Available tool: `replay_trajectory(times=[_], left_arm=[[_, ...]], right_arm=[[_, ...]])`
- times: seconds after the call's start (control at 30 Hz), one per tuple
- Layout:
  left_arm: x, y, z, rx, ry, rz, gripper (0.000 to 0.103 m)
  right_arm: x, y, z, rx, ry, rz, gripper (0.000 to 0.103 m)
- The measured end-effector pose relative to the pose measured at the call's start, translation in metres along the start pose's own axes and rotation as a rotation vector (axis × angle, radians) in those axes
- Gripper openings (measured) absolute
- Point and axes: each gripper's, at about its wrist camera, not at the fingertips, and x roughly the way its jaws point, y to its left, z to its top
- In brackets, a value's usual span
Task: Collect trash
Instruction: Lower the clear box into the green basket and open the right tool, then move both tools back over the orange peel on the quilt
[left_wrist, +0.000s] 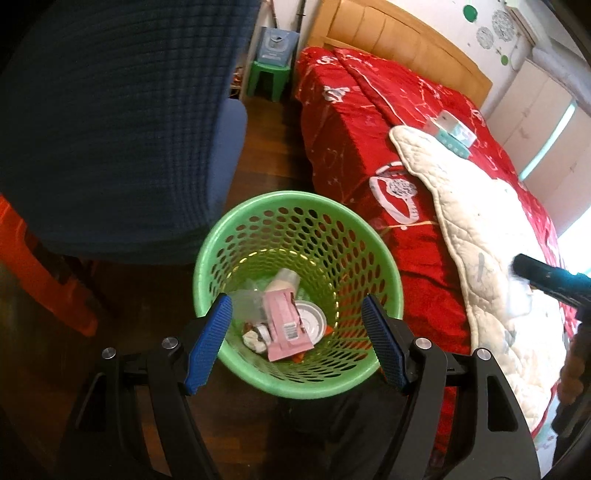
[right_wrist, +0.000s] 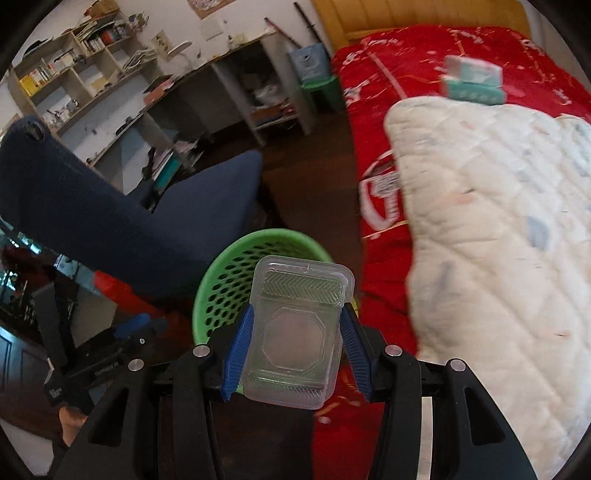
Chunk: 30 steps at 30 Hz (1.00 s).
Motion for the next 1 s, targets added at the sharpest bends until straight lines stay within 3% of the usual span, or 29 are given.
replay_trajectory(times=[0.3,0.4,0.53,0.73,1.0], left_arm=[[-0.006,0.023,-0.003,-0.046,-0.006,0.012,0.072],[-0.005,0.026,-0.005,-0.053,-0.003,0.013,0.072],[-0.004,0.025,-0.004,-0.056,-0.003,0.01,0.072],[-0.003,0.013,-0.003,-0.037,-0.001,-0.007,0.072],[0.003,-0.018,-0.002,0.018,0.013,-0.034,0.072]], right_arm=[[0.051,0.038,0.007,0.027,0.07,0.081,0.047],[0.056,0.048,0.006,0.026,0.073,0.102,0.056],[0.057,0.054,0.005,0.015,0.073,0.105,0.061],[0.04,0.039,0.0,-0.006,0.046,0.046,0.071],[0.006,-0.011,-0.012,0.022,-0.007,-0.065,0.075]])
